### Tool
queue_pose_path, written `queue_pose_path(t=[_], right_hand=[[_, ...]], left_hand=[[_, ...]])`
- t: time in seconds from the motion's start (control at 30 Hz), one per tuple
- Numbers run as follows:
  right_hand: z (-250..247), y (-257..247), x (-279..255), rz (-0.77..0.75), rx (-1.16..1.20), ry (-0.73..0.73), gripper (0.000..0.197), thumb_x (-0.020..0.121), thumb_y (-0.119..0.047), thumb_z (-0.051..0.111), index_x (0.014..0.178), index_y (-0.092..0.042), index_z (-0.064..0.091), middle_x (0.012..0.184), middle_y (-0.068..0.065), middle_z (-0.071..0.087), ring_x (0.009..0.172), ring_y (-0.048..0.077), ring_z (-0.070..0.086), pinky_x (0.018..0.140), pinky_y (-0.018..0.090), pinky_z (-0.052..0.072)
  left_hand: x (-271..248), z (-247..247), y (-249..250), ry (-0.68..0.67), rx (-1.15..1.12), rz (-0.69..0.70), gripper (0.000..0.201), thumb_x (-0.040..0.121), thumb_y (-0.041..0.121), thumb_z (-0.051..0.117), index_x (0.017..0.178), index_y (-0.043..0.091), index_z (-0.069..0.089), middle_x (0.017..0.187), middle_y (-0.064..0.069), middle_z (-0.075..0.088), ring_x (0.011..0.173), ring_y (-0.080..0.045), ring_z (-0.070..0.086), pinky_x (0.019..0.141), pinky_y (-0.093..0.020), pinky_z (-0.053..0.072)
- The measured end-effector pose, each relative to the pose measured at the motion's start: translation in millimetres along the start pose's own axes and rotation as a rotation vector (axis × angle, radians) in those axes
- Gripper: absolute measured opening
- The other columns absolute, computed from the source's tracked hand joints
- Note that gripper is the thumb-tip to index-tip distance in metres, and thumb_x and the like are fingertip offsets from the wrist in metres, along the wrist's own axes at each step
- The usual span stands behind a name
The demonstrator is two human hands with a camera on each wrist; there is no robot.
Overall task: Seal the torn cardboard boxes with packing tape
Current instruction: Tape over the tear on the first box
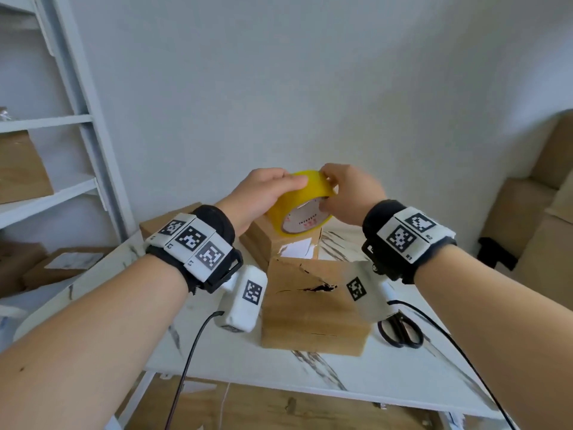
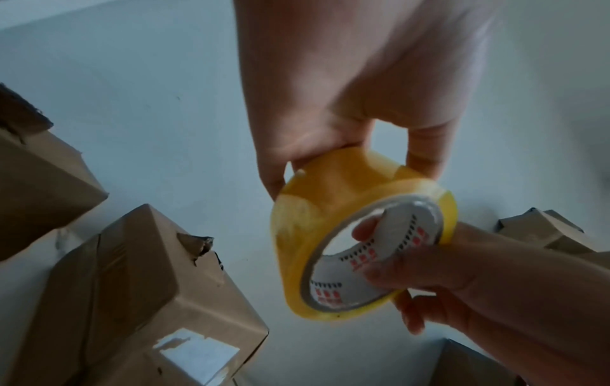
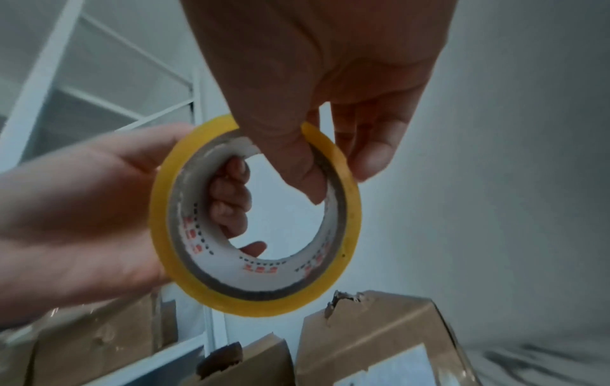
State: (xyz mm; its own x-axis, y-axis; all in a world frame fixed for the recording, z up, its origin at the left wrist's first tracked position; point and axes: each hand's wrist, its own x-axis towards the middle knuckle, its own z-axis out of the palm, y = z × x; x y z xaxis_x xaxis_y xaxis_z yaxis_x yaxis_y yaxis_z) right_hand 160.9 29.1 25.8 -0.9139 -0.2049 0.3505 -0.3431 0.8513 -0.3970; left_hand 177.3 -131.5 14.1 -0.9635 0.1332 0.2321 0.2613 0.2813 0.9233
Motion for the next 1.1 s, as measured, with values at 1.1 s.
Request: queue_pose_path(t=[1.1], right_hand=[[0.0,15.0,13.6,0.083,0.221,-0.040,0.038,0.077,-0.007,0.066,0.106,-0.031,0.063,0.107,-0.002,0.066,0.072,0.021,0.061,0.070,0.033,0.055]], left_hand=[[4.5,-1.9,-18.3,-0.263,-0.127,-0.036,0.033,0.074,0.030,0.061,0.103,0.013,0.063,0.099,-0.006,0.067,0.090,-0.015,0.063,0.085,-0.028,0.050]])
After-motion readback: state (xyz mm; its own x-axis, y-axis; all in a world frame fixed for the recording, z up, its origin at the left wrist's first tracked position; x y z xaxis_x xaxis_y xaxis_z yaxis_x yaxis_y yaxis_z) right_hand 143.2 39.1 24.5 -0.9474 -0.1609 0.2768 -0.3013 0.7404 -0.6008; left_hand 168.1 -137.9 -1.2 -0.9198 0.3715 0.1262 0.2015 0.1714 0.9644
